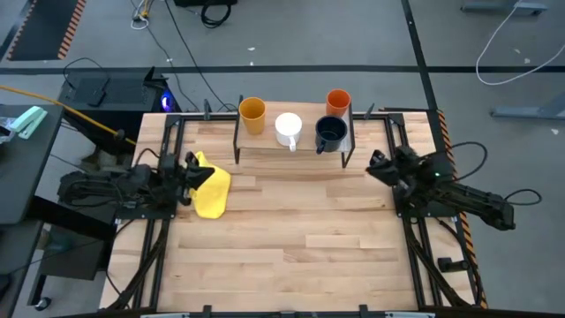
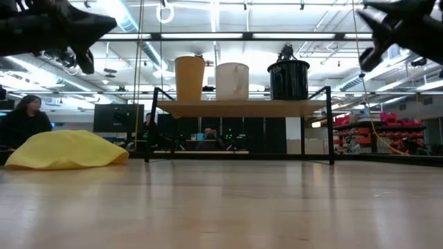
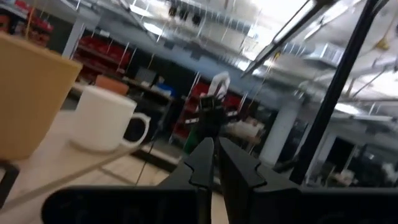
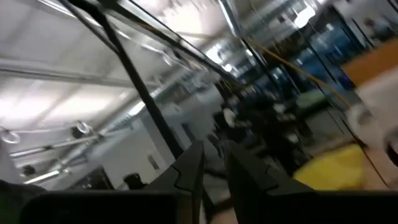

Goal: Stack small to large cups/mugs on shelf
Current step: Return to Home Position

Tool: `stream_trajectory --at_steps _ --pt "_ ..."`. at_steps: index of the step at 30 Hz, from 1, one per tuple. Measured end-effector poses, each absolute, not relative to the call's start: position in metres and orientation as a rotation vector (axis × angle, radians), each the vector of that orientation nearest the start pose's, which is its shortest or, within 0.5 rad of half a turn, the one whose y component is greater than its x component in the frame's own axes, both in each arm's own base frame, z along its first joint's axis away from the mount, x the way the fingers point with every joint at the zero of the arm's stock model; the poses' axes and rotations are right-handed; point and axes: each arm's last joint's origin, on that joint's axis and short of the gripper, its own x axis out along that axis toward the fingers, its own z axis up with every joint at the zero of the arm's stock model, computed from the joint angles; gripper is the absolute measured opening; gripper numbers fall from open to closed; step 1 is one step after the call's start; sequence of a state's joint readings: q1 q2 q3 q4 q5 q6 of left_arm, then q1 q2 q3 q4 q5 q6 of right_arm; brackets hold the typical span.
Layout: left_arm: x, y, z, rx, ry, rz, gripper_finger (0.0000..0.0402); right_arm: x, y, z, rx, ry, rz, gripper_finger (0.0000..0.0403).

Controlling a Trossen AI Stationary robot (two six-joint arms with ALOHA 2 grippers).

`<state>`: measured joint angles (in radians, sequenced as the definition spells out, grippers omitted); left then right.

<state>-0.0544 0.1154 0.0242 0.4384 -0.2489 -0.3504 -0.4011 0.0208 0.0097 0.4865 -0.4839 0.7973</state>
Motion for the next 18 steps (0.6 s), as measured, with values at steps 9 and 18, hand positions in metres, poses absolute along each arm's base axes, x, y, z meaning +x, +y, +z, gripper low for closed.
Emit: stream_trajectory --at_steps 9,18 --pt "0.103 0.002 0.183 -0.364 -0.154 0.182 0.0037 0.09 -0.024 0.189 0.538 -0.187 0.151 0.0072" --pt "0.103 0.002 0.174 -0.355 -0.061 0.2 0.0037 0.093 -0.025 0.173 0.516 -0.045 0.098 0.0072"
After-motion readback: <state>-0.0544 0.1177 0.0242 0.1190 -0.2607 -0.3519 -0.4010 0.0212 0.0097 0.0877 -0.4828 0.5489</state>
